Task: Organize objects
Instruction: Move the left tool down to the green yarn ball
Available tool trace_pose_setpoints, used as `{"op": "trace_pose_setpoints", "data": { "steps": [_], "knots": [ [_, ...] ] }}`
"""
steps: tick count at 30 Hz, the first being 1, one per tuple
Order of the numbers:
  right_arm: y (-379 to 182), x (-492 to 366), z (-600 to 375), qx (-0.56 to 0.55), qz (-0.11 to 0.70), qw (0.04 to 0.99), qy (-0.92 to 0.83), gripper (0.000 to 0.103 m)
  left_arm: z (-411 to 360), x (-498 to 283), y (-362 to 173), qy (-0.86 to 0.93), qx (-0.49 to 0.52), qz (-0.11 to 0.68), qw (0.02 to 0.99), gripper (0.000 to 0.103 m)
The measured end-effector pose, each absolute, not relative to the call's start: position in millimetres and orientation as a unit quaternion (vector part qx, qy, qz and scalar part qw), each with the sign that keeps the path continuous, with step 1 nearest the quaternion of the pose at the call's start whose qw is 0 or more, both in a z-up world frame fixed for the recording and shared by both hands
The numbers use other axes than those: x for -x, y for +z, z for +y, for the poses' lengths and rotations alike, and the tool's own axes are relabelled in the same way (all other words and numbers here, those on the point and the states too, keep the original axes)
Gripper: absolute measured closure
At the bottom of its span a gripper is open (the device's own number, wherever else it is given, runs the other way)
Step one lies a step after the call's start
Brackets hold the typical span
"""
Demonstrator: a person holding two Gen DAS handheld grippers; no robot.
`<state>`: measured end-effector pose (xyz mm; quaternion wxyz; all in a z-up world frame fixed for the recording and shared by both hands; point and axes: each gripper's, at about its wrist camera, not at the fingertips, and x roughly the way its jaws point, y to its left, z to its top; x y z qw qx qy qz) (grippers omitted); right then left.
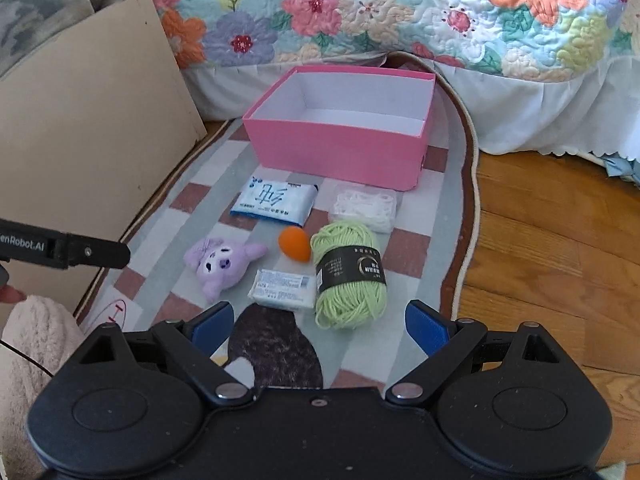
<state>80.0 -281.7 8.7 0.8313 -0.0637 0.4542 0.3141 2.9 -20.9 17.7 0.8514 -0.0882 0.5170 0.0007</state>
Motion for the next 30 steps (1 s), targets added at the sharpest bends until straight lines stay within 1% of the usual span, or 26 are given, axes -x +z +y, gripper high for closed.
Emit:
{"op": "trace_pose_setpoints", "data": {
  "steps": [3, 6, 11, 14, 16, 19, 24, 26, 28, 29, 30],
  "knots": [
    [1.3, -82.1, -283.8, 0.066, 0.434, 0.832, 0.340, 0.008, -33.9, -13.3, 13.2, -0.002, 0.084, 0.519, 0.851, 0.000],
    [-3.5, -80.0, -286.4, 0.075, 0.381, 0.843, 0.371, 0.009, -46.6, -24.5, 4.6, -0.012, 0.090, 0.516, 0.852, 0.000],
    [-13.1, -82.5, -286.5, 0.115, 0.324, 0.850, 0.399, 0.009, -65.8, -41.8, -12.6, -0.030, 0.095, 0.512, 0.853, 0.002],
    [-13.1, -84.0, -291.0, 0.126, 0.295, 0.837, 0.444, 0.009, -73.8, -52.2, -23.6, -0.036, 0.107, 0.503, 0.857, 0.002],
    [-12.7, -88.6, -292.3, 0.121, 0.297, 0.832, 0.452, 0.009, -77.6, -58.2, -30.2, -0.042, 0.119, 0.498, 0.858, 0.003],
    [-18.5, -94.5, -286.9, 0.141, 0.318, 0.826, 0.444, 0.009, -83.6, -66.8, -39.0, -0.052, 0.137, 0.493, 0.857, 0.003],
    [-37.4, -108.2, -277.8, 0.149, 0.366, 0.808, 0.436, 0.009, -93.3, -80.9, -56.4, -0.058, 0.153, 0.501, 0.850, 0.003],
    [-44.2, -112.9, -271.6, 0.159, 0.378, 0.804, 0.431, 0.009, -95.9, -87.3, -64.2, -0.059, 0.158, 0.505, 0.846, 0.005],
    [-52.6, -119.9, -265.1, 0.165, 0.392, 0.794, 0.433, 0.010, -97.3, -93.4, -72.3, -0.065, 0.167, 0.509, 0.842, 0.009],
    [-55.9, -122.4, -262.8, 0.163, 0.397, 0.792, 0.434, 0.012, -97.9, -96.6, -76.7, -0.065, 0.171, 0.510, 0.840, 0.012],
    [-59.3, -126.1, -260.9, 0.161, 0.401, 0.788, 0.438, 0.013, -98.6, -99.9, -81.3, -0.071, 0.176, 0.511, 0.838, 0.020]
  ]
}}
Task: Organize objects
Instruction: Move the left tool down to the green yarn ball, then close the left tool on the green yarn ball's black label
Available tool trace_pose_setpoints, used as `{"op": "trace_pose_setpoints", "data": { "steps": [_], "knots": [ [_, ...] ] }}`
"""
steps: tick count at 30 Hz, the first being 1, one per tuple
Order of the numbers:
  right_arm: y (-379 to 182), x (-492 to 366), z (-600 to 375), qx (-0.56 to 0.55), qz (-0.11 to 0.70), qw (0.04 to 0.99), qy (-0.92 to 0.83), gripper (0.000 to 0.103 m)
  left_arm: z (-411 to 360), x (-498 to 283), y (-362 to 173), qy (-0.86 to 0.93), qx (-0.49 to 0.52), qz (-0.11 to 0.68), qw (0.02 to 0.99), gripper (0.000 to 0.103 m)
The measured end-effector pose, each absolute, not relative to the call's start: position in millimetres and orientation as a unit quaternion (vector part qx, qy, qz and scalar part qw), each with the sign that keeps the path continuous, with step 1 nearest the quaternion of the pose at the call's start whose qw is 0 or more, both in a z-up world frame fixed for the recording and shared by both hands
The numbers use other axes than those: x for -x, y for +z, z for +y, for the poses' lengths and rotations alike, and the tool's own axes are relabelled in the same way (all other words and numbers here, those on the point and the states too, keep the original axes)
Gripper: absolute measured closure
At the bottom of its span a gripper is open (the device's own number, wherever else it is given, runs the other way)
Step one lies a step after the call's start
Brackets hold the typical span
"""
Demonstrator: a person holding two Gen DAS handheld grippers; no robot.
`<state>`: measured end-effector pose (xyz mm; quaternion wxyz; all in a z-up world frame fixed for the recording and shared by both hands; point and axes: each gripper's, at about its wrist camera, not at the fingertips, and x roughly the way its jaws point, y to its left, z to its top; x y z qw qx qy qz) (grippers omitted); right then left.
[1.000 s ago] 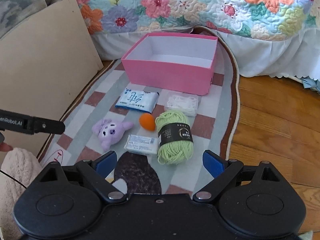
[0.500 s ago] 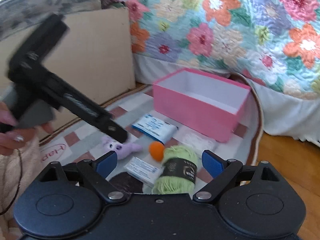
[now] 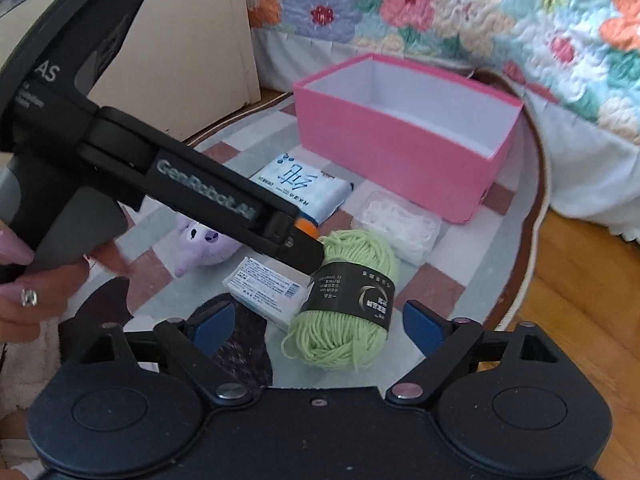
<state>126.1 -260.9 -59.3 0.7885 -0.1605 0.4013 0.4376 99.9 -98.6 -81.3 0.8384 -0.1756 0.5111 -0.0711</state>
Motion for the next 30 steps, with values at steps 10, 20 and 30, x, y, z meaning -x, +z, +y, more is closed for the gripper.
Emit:
{"op": "trace_pose_setpoints", "data": {
  "steps": [10, 20, 30],
  "knots": [
    [-91.3, -158.0, -247.6, 0.169, 0.445, 0.772, 0.421, 0.015, -95.5, -109.3, -118.3, -0.099, 0.224, 0.514, 0.822, 0.039],
    [-104.3, -169.1, -234.7, 0.193, 0.455, 0.747, 0.444, 0.021, -90.1, -111.2, -146.0, -0.116, 0.273, 0.512, 0.806, 0.048],
    [-120.6, -171.1, -247.2, 0.170, 0.460, 0.752, 0.440, 0.031, -95.9, -108.3, -156.9, -0.117, 0.275, 0.508, 0.808, 0.048]
  ]
}}
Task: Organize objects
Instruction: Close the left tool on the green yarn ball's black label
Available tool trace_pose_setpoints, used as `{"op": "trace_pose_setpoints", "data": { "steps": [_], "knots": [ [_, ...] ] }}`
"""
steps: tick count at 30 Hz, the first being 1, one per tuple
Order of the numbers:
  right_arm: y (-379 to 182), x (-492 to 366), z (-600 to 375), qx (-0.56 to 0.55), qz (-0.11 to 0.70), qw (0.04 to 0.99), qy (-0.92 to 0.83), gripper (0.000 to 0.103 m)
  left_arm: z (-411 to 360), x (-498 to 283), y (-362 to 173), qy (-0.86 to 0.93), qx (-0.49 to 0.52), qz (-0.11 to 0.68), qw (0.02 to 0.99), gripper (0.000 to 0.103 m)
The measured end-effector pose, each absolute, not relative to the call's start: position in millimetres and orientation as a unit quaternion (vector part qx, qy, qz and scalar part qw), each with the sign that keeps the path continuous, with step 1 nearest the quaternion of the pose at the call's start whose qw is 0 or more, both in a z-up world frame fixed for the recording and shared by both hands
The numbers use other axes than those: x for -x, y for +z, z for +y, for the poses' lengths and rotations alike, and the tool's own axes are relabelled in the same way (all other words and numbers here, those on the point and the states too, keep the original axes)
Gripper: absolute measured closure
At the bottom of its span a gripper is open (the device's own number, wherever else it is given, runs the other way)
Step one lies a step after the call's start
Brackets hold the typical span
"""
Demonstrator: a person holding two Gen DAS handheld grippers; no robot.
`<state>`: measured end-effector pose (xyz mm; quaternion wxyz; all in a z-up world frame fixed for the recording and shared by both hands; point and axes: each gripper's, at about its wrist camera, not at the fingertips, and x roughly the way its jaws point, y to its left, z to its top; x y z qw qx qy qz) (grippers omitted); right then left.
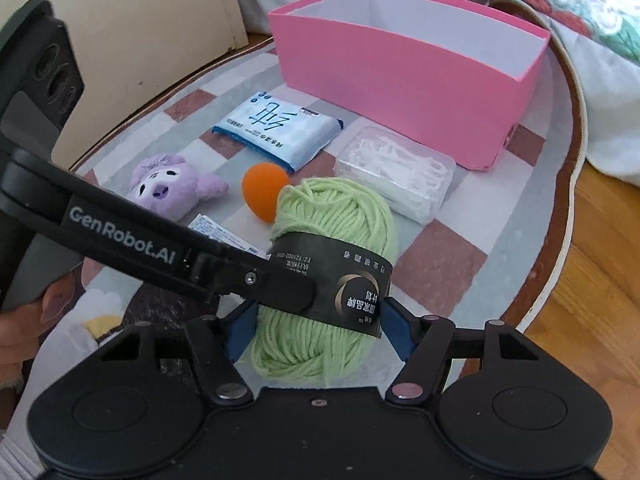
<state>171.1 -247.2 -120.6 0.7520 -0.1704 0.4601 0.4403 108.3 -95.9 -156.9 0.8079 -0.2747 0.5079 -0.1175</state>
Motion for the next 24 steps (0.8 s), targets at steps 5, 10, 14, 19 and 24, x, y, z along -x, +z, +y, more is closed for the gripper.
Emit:
{"op": "trace_pose_setpoints", "data": {
  "steps": [5, 10, 14, 19, 24],
  "knots": [
    [-133.8, -181.4, -260.0, 0.097, 0.492, 0.754, 0.424, 0.028, -101.0, -106.6, -159.0, -0.122, 0.272, 0.497, 0.815, 0.050],
    [-131.1, -174.6, -266.6, 0.070, 0.481, 0.764, 0.425, 0.038, -96.8, -104.6, -160.9, -0.131, 0.296, 0.488, 0.811, 0.052],
    [-125.8, -168.6, -267.2, 0.067, 0.474, 0.771, 0.420, 0.043, -94.7, -103.1, -159.7, -0.138, 0.308, 0.488, 0.805, 0.052],
    [-118.5, -163.7, -264.3, 0.076, 0.471, 0.775, 0.415, 0.043, -95.2, -98.5, -152.9, -0.140, 0.309, 0.488, 0.804, 0.052],
    [-104.8, -157.8, -259.9, 0.083, 0.476, 0.774, 0.409, 0.043, -96.7, -93.0, -137.5, -0.139, 0.291, 0.484, 0.813, 0.053]
  ]
}}
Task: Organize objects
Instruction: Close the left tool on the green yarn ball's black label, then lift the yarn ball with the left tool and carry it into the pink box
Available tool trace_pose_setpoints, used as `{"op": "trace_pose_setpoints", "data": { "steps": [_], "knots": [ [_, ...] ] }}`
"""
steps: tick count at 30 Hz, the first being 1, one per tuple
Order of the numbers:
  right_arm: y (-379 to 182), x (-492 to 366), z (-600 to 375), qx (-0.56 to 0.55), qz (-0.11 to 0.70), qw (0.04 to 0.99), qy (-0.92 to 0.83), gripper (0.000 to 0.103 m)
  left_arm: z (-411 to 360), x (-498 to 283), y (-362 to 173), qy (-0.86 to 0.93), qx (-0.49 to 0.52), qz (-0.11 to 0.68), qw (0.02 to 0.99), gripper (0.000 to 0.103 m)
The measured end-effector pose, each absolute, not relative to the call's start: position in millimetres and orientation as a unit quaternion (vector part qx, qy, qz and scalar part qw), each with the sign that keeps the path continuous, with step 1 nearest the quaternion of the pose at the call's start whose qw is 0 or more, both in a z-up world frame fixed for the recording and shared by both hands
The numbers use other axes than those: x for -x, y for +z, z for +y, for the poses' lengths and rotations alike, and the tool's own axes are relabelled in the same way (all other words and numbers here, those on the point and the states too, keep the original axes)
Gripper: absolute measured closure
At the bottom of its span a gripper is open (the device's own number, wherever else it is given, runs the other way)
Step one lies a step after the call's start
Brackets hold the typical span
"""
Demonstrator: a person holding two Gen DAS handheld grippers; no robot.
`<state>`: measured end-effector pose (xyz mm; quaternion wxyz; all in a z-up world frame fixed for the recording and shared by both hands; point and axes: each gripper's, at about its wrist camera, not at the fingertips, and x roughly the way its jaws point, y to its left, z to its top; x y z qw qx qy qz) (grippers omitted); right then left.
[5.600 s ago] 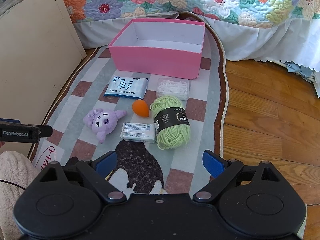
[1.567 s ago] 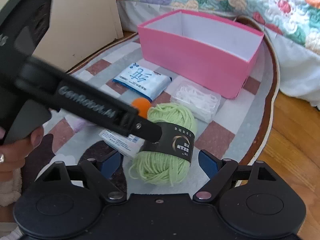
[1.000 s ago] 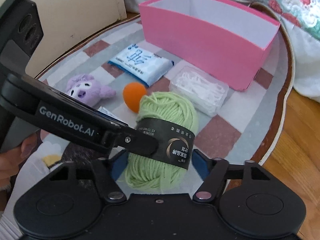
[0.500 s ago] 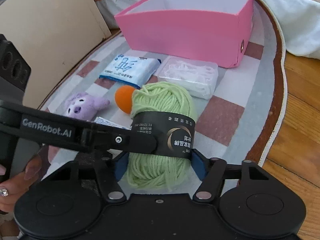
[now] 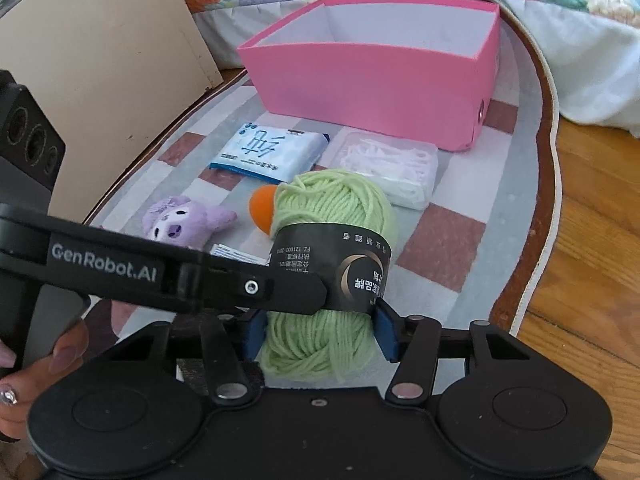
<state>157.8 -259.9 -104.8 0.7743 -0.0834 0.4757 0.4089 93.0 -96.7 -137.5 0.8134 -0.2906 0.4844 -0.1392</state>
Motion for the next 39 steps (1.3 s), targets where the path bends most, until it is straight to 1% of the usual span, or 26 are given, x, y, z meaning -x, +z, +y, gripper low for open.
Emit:
{"op": "trace_pose_setpoints", "data": {
  "steps": [6, 9, 13, 17, 24, 29, 36, 39],
  "knots": [
    [-80.4, -148.4, -251.2, 0.106, 0.467, 0.779, 0.405, 0.043, -91.1, -84.0, -113.0, -0.151, 0.287, 0.470, 0.821, 0.053],
    [-58.0, -139.4, -247.9, 0.116, 0.459, 0.785, 0.400, 0.043, -84.9, -75.8, -95.1, -0.163, 0.291, 0.460, 0.823, 0.053],
    [-36.0, -127.6, -241.7, 0.110, 0.456, 0.791, 0.392, 0.043, -81.0, -69.6, -69.8, -0.164, 0.269, 0.463, 0.829, 0.053],
    [-14.6, -120.9, -234.8, 0.120, 0.448, 0.801, 0.378, 0.043, -78.2, -60.6, -50.3, -0.167, 0.258, 0.438, 0.844, 0.053],
    [4.9, -109.5, -230.5, 0.096, 0.441, 0.814, 0.366, 0.043, -69.2, -56.4, -23.1, -0.168, 0.252, 0.436, 0.847, 0.053],
    [26.4, -113.0, -227.4, 0.080, 0.439, 0.816, 0.368, 0.043, -55.7, -67.2, -1.9, -0.184, 0.261, 0.446, 0.836, 0.053],
    [48.6, -127.0, -212.0, 0.063, 0.424, 0.825, 0.368, 0.043, -44.4, -94.4, 31.0, -0.190, 0.227, 0.451, 0.842, 0.052],
    [58.2, -137.6, -201.1, 0.057, 0.432, 0.823, 0.365, 0.043, -37.3, -108.6, 40.4, -0.193, 0.222, 0.455, 0.841, 0.052]
  ]
}}
